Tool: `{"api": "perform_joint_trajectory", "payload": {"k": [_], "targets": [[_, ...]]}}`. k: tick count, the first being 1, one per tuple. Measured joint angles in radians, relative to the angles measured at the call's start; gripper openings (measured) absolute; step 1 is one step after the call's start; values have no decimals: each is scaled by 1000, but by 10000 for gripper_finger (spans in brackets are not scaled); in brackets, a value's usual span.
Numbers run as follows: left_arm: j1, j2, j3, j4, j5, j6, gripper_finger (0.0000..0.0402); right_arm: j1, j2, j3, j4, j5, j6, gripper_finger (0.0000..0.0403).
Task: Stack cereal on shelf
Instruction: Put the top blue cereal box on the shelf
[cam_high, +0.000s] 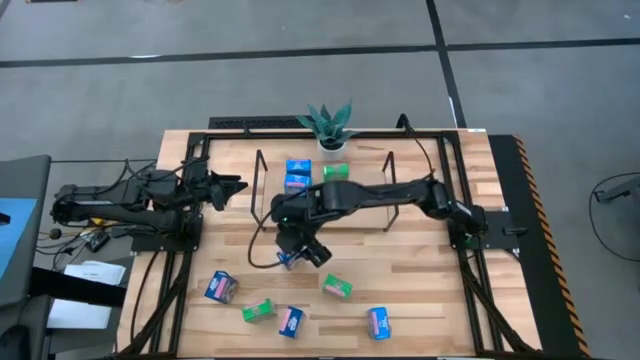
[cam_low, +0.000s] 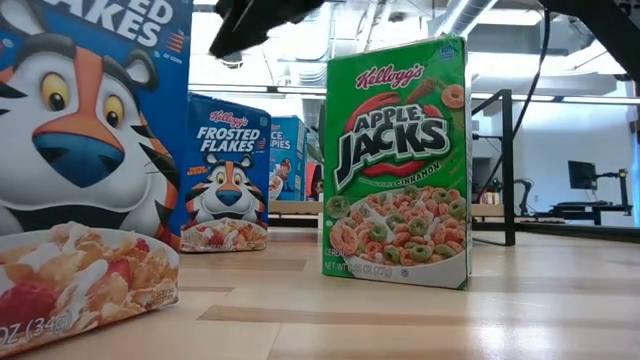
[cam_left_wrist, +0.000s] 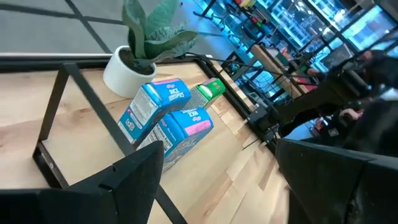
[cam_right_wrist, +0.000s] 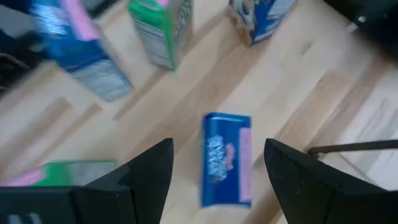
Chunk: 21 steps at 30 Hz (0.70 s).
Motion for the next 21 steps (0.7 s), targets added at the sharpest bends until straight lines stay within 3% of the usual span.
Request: {"api": "perform_joint_trajectory", "payload": {"k": [5,21], "targets": [[0,0,0,-2,-2,-27,300,2,36,1,7,91,-13,277],[0,0,0,-1,-12,-38,300,1,56,-2,-12,95,10,277]]}}
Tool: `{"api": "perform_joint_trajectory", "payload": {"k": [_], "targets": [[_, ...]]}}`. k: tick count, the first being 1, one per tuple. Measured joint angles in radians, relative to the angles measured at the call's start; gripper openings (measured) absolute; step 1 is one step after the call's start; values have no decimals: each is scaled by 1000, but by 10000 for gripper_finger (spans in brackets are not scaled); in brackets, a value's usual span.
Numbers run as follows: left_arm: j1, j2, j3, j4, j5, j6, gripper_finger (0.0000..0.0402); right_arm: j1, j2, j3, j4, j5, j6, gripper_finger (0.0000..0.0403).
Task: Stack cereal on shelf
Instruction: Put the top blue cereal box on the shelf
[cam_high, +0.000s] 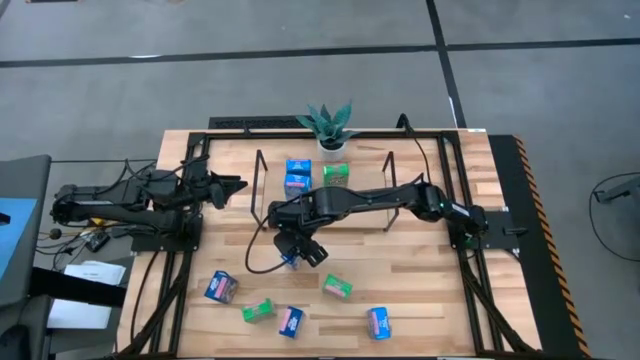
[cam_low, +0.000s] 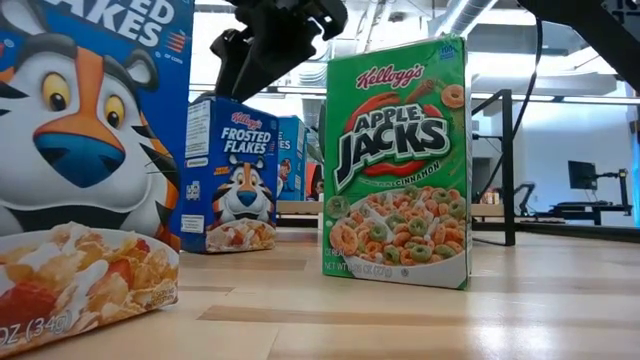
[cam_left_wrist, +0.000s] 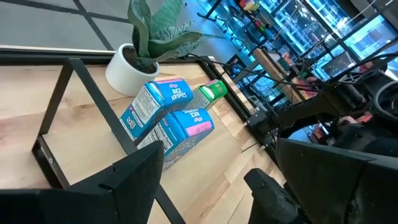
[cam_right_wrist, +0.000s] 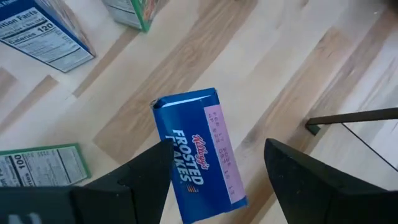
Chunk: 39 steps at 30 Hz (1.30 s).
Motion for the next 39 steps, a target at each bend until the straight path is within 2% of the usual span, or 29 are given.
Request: {"api": "perform_joint_trajectory", "payload": {"k": [24,39], "targets": [[0,0,0,-15,-40,-7,300,4,-17,-1,-18,-91,-22,277],[0,0,0,-18,-40,-7,300,-9,-16,-1,11,-103,-38,277]]}}
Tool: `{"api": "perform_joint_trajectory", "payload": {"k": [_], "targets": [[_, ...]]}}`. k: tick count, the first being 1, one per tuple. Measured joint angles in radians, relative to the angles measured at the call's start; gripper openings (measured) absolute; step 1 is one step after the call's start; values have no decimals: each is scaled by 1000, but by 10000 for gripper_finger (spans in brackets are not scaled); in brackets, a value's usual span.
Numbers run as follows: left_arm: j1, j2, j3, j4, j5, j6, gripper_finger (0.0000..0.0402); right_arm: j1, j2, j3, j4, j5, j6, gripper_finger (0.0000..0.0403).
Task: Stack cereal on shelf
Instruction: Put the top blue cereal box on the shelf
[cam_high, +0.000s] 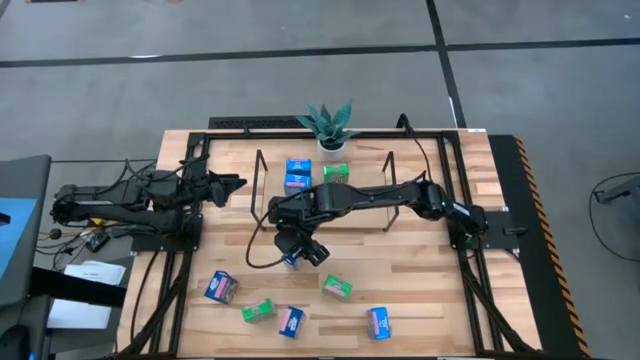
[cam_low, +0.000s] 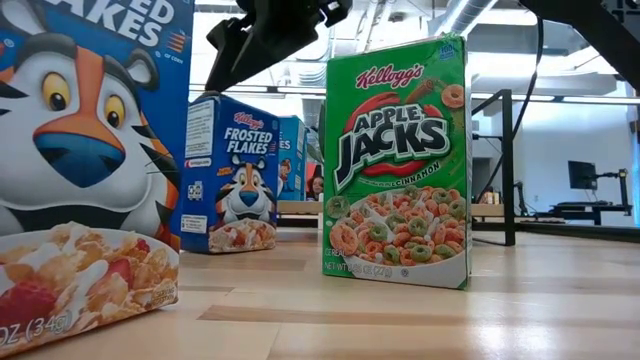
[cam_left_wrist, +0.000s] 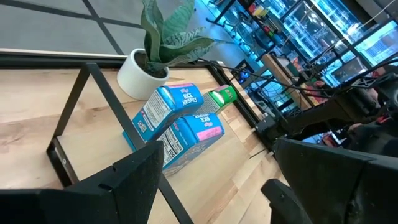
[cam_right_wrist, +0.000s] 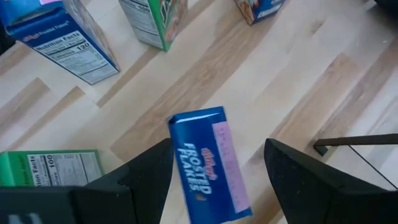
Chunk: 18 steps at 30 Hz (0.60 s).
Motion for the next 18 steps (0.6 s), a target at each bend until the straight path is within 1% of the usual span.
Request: {"api": "perform_joint_trajectory", "payload": {"k": [2,6,8,12,18], "targets": [[0,0,0,-5,0,0,300,1,0,0,-8,-1,2,277],[0,0,0,-4,0,0,300,2,1,-65,24,-1,7,277],[0,0,0,-5,0,0,300,2,6,-78,7,1,11,277],[0,0,0,-12,-1,0,300,2,0,-97,39,3,11,277],[0,0,0,-15,-4,-7,300,1,1,-99,47,54,8,276]]}}
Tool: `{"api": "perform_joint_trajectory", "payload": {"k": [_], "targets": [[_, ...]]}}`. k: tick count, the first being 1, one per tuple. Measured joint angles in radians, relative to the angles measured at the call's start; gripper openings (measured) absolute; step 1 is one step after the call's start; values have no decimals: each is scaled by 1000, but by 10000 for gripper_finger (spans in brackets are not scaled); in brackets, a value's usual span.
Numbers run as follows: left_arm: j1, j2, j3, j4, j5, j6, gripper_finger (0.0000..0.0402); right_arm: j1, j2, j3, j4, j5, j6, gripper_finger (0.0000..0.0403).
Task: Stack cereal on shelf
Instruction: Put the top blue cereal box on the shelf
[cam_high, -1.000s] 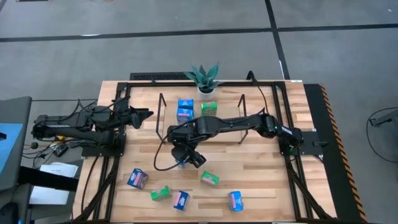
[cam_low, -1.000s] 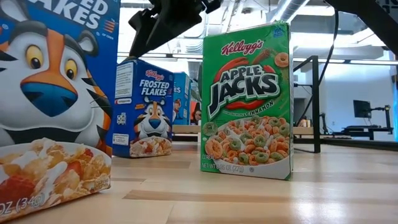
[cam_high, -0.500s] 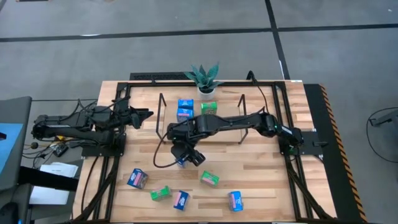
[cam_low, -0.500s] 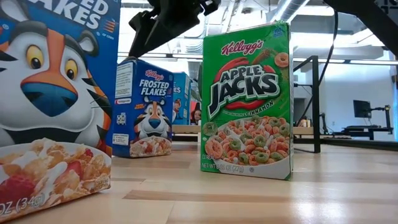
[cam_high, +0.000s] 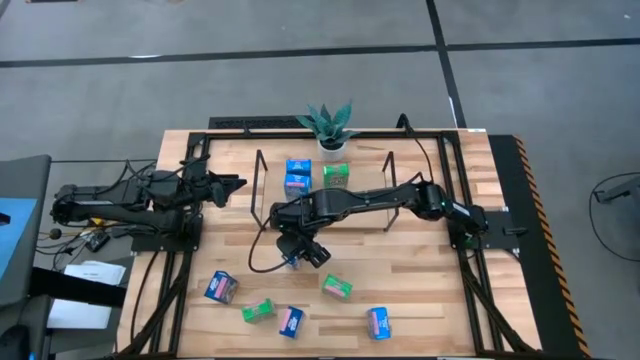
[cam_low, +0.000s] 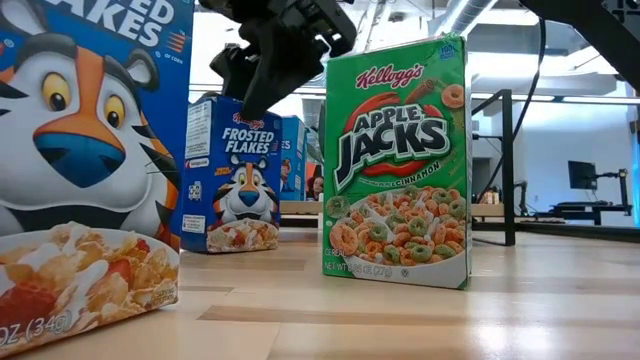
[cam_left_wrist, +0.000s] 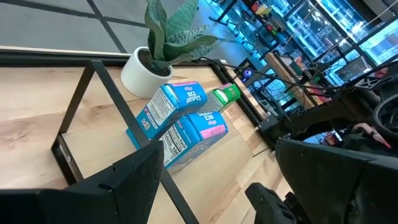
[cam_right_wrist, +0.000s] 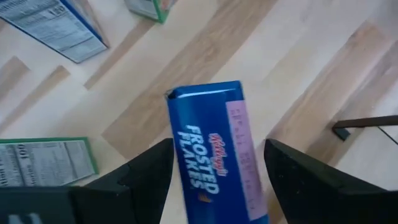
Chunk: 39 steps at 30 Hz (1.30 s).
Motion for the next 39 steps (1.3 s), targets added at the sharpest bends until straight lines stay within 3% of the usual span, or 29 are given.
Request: {"api": "perform_joint_trajectory", "payload": {"k": [8,23,36,39], "targets": [[0,0,0,-1,-2,-2,300,0,0,0,2,27,-4,253],[0,0,0,-1,-3,-1,300,0,-10,0,-26,27,11,146],[0,0,0,-1,-3,0,300,-87,-236,1,-152,30,81,141],[0,0,0,-1,-3,0,300,-134,-292,1,-180,82,128,142]]}}
